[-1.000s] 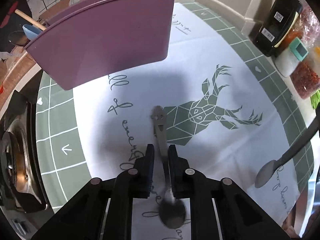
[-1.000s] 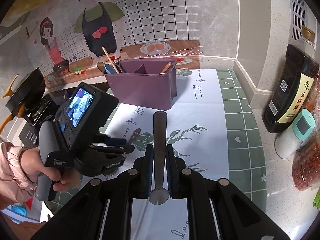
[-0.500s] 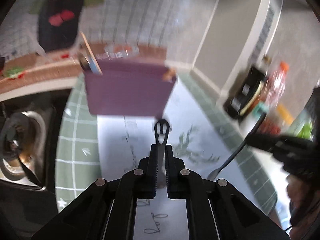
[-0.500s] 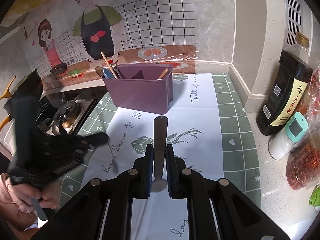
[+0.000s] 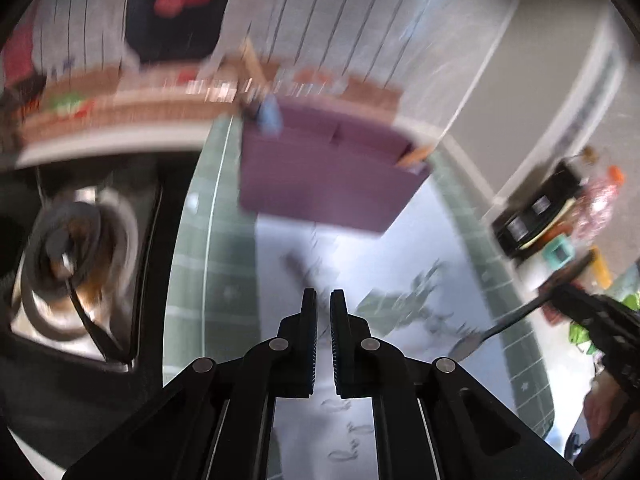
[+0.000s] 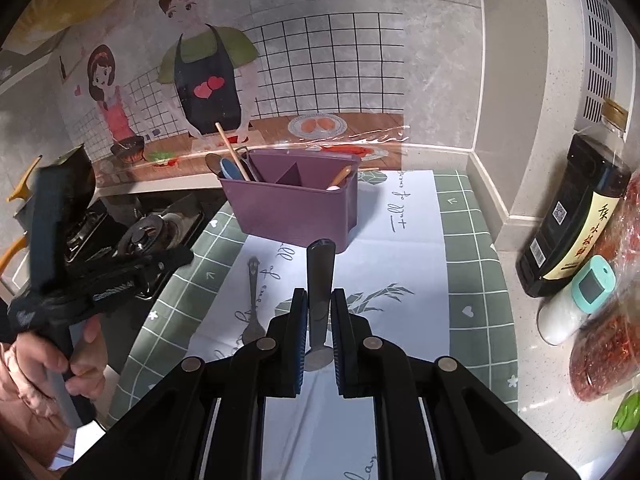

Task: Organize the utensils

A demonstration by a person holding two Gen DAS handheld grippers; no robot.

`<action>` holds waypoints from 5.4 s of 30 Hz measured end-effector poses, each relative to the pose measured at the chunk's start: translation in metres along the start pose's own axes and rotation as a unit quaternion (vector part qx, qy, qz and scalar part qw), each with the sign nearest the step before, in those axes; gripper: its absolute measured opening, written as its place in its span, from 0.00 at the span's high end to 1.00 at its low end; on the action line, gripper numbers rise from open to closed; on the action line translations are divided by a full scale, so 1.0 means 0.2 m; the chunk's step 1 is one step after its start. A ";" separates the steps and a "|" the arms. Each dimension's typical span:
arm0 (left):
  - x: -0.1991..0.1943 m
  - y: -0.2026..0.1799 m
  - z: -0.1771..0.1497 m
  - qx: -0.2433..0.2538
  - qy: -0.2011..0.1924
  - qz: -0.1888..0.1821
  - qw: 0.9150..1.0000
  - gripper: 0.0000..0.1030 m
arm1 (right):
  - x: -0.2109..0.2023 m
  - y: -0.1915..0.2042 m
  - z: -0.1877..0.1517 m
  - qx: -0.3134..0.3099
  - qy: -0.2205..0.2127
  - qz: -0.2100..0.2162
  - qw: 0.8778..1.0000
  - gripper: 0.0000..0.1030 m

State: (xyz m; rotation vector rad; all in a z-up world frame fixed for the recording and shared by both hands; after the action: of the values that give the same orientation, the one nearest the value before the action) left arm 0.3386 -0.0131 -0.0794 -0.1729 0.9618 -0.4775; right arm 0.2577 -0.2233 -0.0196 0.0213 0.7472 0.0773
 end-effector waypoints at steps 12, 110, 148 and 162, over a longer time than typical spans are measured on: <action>0.18 -0.22 -0.24 0.021 0.025 0.008 0.999 0.54 | 0.05 -0.11 -0.04 0.028 0.013 -0.008 0.999 0.90; 0.14 -0.40 0.22 0.298 0.089 -0.133 0.941 0.67 | -0.26 -0.07 0.76 -0.055 -0.135 0.006 0.989 0.91; 0.48 -0.06 0.01 0.178 0.163 -0.034 0.970 0.50 | 0.70 -0.17 -0.17 0.038 0.139 -0.055 0.988 0.06; 0.62 -0.20 0.09 0.288 0.216 -0.010 0.933 0.58 | 0.60 -0.09 -0.21 -0.034 0.138 -0.044 0.989 0.72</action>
State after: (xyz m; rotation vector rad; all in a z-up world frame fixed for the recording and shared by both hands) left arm 0.3997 -0.1068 -0.1478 0.4731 1.2064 -0.8164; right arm 0.3177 -0.2321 -0.1334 -0.0885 1.0211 0.0219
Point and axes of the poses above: each gripper's, at about its wrist camera, not at the fingertips, and x roughly the way its jaws point, y to its left, z to its top, the point moved 1 cm from there along x, roughly the way its jaws point, and after that the axes turned 5 degrees about -z, right-handed, at the moved point
